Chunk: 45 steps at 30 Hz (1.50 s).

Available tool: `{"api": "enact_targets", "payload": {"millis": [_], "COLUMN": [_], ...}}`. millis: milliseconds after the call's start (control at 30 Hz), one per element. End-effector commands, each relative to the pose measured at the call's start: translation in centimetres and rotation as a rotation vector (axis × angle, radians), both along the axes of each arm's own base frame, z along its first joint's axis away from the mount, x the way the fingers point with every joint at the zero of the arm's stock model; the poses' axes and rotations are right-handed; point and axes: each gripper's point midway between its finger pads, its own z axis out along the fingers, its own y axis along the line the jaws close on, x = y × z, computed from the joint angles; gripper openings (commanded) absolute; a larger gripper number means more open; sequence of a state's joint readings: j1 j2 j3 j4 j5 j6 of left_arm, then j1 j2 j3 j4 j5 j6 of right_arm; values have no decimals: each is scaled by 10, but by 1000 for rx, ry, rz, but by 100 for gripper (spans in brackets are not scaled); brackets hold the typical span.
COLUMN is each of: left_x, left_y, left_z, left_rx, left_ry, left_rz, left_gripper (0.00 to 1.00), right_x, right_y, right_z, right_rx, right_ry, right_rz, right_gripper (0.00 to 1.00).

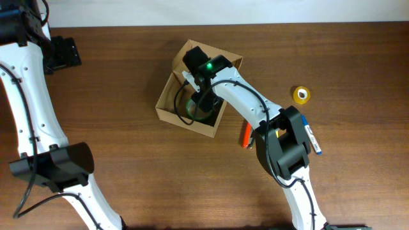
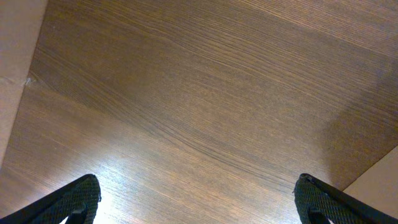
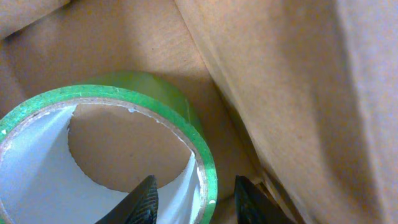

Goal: Pack container
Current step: 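Lower the green tape into the box and open the right gripper, then lift the right gripper out of the box toward the yellow tape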

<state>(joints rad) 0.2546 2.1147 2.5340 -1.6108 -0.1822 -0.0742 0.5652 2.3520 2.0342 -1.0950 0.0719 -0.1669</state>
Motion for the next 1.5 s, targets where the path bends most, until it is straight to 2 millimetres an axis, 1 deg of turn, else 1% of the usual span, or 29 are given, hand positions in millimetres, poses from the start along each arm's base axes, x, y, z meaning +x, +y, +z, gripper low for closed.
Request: {"api": "enact_targets", "payload": {"millis": [0, 100, 200, 333, 500, 533, 800, 900, 967, 1000, 1067, 1133, 1167, 1200, 1233, 1333, 1367, 1467], "left_x": [-2, -2, -2, -2, -2, -2, -2, -2, -2, -2, -2, -2, -2, -2, -2, -2, -2, -2], "left_y": [-1, -1, -1, -1, -1, -1, -1, -1, -1, -1, -1, -1, -1, -1, -1, -1, -1, -1], "left_z": [11, 11, 11, 11, 11, 11, 11, 11, 11, 11, 11, 11, 11, 11, 11, 11, 11, 11], "left_rx": [3, 3, 3, 3, 3, 3, 3, 3, 3, 3, 3, 3, 3, 3, 3, 3, 3, 3], "left_ry": [-31, -31, -31, -31, -31, -31, -31, -31, -31, -31, -31, -31, -31, -31, -31, -31, -31, -31], "left_rz": [-12, -12, -12, -12, -11, -12, -12, -12, -12, -12, -12, -12, -12, -12, -12, -12, -12, -12], "left_gripper": [99, 99, 99, 99, 99, 99, 99, 99, 99, 99, 99, 99, 99, 99, 99, 99, 99, 99], "right_x": [2, 4, 7, 14, 17, 18, 16, 14, 11, 10, 10, 10, 10, 9, 8, 5, 4, 2], "right_y": [-7, -9, -9, -12, -13, -13, -13, -14, -15, -18, -24, -32, -41, -45, -49, -72, -83, -127], "right_z": [-6, -3, 6, 25, 49, 62, 89, 107, 120, 128, 144, 161, 177, 187, 196, 218, 223, 234], "right_rx": [-29, -38, -26, -19, 1, 16, 43, 60, 71, 71, 63, 50, 45, 50, 59, 82, 81, 80], "right_ry": [-1, -12, -31, -76, -122, -146, -188, -216, -234, -247, -285, -331, -370, -390, -404, -432, -433, -426], "right_rz": [-7, -9, -13, -24, -30, -30, -32, -31, -32, -35, -49, -72, -92, -101, -110, -183, -211, -340], "right_gripper": [41, 42, 42, 44, 45, 45, 45, 44, 38, 32, 17, 11, 10, 9, 9, 6, 6, 4]}}
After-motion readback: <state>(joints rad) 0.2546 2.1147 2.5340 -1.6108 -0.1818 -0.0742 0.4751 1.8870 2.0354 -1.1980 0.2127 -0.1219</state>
